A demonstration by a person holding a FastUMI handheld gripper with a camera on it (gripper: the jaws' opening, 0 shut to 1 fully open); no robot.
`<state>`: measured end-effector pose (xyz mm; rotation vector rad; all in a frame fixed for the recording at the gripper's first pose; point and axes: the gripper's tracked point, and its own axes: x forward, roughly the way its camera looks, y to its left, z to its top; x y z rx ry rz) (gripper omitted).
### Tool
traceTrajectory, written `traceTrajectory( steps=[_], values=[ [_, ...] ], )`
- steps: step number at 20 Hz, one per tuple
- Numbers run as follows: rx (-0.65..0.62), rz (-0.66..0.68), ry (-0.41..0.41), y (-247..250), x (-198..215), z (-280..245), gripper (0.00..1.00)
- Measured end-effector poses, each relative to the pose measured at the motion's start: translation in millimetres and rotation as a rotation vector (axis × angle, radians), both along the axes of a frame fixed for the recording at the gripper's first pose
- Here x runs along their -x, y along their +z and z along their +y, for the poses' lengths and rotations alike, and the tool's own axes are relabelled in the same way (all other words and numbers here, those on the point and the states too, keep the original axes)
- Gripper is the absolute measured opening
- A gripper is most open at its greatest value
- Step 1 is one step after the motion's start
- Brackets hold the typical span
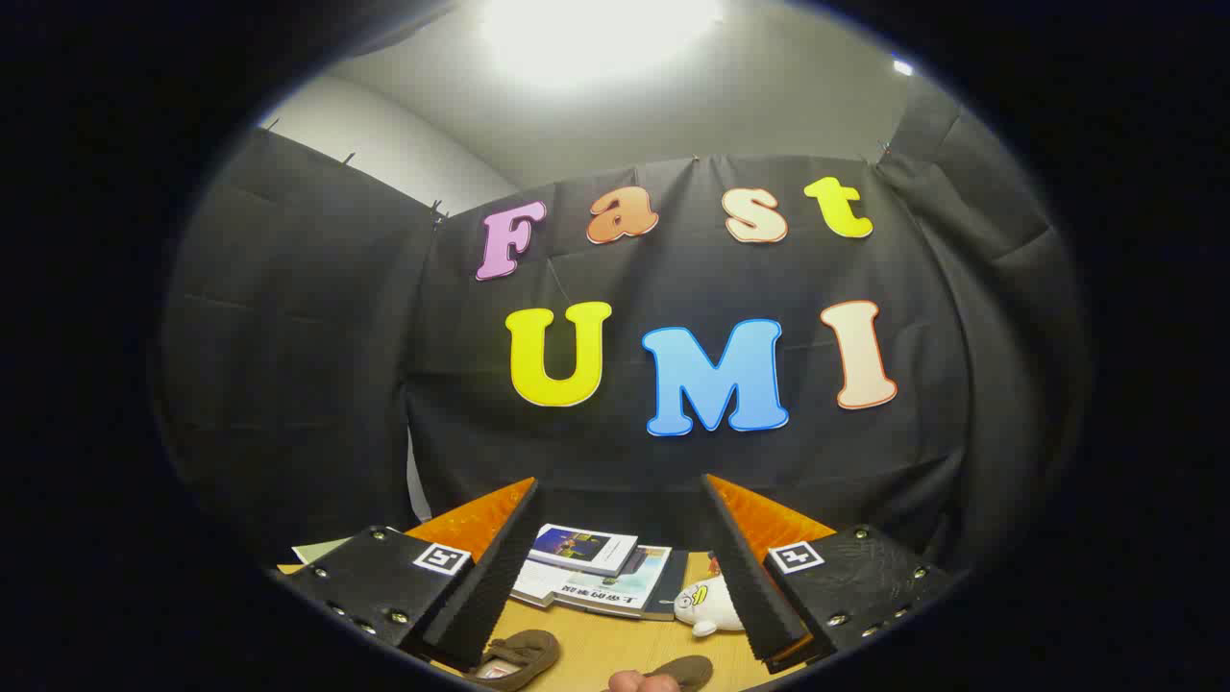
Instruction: Open the storage box then place both shoes into the box .Put the left shoe in first, then the right shoe, with the right side of both shoes facing outward in a uniform manner.
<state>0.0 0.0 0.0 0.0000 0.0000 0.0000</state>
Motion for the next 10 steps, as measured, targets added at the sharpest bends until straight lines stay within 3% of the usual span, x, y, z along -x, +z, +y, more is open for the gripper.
traceTrajectory(
  steps=[10],
  values=[
    [0.034, -0.024, -0.237, 28, 14, -19, 0.97]
  ],
)
